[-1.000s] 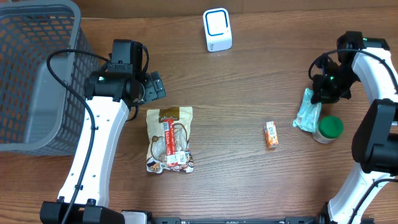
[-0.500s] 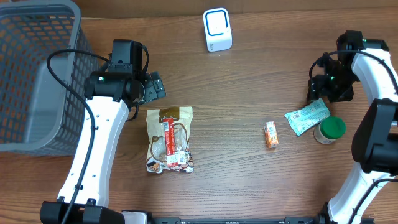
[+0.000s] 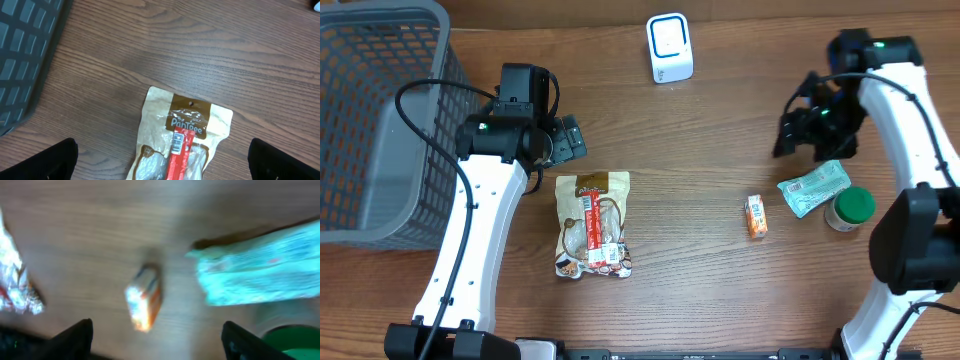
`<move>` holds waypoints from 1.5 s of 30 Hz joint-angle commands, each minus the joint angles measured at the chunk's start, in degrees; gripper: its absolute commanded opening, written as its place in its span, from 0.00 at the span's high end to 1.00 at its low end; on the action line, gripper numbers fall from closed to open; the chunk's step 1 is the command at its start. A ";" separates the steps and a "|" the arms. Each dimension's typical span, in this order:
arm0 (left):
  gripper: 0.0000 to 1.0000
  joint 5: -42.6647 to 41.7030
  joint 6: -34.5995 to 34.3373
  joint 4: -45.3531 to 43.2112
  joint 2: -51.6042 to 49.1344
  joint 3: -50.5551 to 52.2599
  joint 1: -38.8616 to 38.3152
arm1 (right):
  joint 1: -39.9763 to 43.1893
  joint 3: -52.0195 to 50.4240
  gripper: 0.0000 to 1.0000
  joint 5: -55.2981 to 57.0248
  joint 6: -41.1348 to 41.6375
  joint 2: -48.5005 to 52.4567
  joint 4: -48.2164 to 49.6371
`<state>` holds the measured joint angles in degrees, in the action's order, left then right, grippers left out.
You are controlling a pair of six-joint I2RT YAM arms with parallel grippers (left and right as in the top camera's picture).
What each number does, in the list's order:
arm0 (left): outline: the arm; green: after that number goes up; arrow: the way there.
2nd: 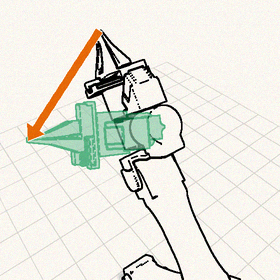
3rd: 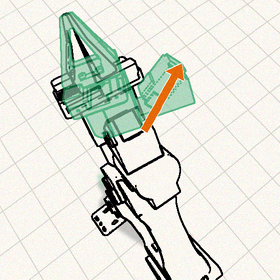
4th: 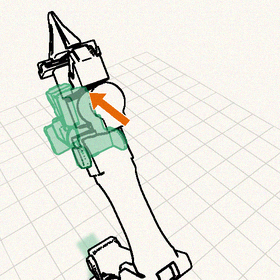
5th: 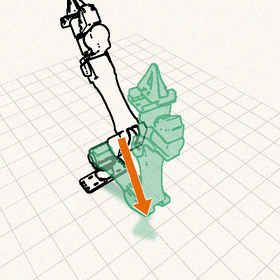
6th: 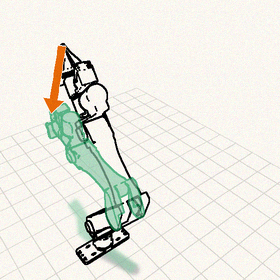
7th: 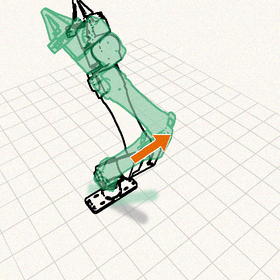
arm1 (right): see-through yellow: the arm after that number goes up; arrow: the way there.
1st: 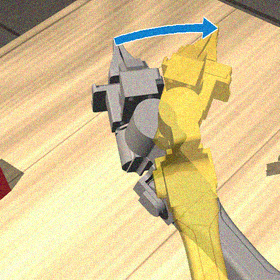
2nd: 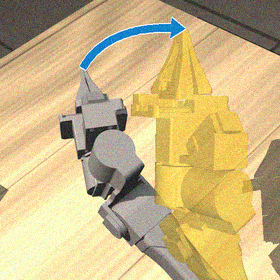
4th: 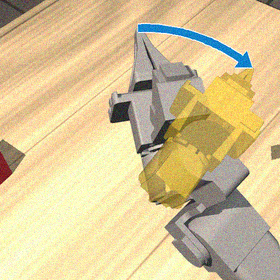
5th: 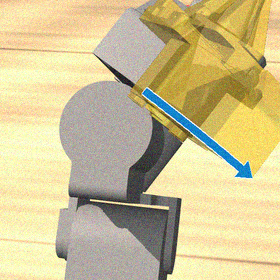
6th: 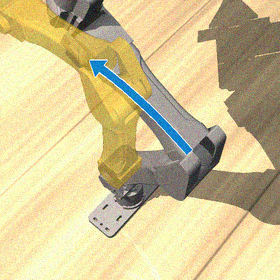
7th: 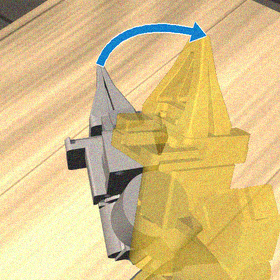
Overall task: Scan the item barcode
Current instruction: 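Open the right gripper and move it over the orange Kleenex pack, then lower the right gripper and close it on the Kleenex pack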
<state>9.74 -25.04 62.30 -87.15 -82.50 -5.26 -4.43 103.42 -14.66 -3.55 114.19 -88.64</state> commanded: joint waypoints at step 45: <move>0.00 0.96 0.83 0.02 0.28 -0.48 0.02 | -16.83 -44.68 0.07 3.43 23.08 -23.65 37.40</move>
<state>9.74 -25.04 62.33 -87.15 -82.50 -5.26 -21.15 60.64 -9.06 19.33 90.83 -53.17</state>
